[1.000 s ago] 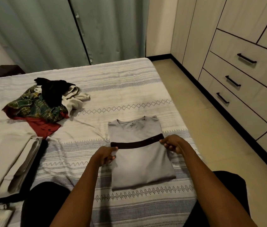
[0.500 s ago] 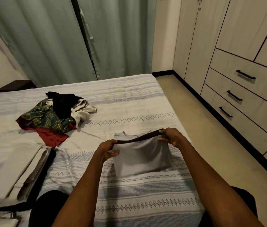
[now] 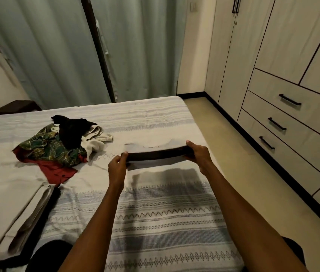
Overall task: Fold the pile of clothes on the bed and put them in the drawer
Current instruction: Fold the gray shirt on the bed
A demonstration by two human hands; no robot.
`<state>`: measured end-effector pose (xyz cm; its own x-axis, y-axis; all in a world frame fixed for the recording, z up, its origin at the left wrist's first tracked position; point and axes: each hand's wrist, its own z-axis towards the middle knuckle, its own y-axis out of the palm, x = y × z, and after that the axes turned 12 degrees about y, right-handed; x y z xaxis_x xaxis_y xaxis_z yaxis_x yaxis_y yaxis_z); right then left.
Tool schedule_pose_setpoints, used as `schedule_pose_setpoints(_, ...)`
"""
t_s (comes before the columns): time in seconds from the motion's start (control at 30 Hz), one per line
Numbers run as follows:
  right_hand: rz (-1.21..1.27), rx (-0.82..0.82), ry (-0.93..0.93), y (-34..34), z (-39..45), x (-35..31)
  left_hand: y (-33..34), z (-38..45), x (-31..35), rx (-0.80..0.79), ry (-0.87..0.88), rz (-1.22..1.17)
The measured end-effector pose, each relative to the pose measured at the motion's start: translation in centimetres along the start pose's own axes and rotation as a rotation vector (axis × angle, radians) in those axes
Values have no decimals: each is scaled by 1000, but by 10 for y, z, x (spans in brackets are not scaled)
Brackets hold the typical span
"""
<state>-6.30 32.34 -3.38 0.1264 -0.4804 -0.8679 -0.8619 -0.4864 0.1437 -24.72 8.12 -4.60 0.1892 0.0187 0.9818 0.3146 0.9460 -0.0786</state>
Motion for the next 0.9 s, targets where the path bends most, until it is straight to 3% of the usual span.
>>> schedule_pose_setpoints(0.13,-218,130,179,-32,7,90,-31,-74,-63,-144,85,197)
schedule_pose_setpoints(0.23,-452,188,258,-45,-22,143,-54,-125,-115,-266,34,369)
schedule_pose_setpoints(0.4,-801,425,-66,-31,-40,160,-42,-134,-109,-128,43,609)
schedule_pose_setpoints(0.5,-917,326,-291,-15,-36,163,-30,-119,-99,-172,135,717)
schedule_pose_setpoints(0.63,-1260,125,-490,3,-20,166,-12,-99,-106,-463,372,903)
schedule_pose_setpoints(0.73,-1450,-47,-430,15,-9,170,-1,-92,-115,-636,236,1032)
schedule_pose_setpoints(0.8,-1483,-53,-388,13,-5,173,-1,-91,-125,-673,80,1010)
schedule_pose_setpoints(0.9,-1491,1,-368,-4,3,177,-6,-91,-136,-691,58,973)
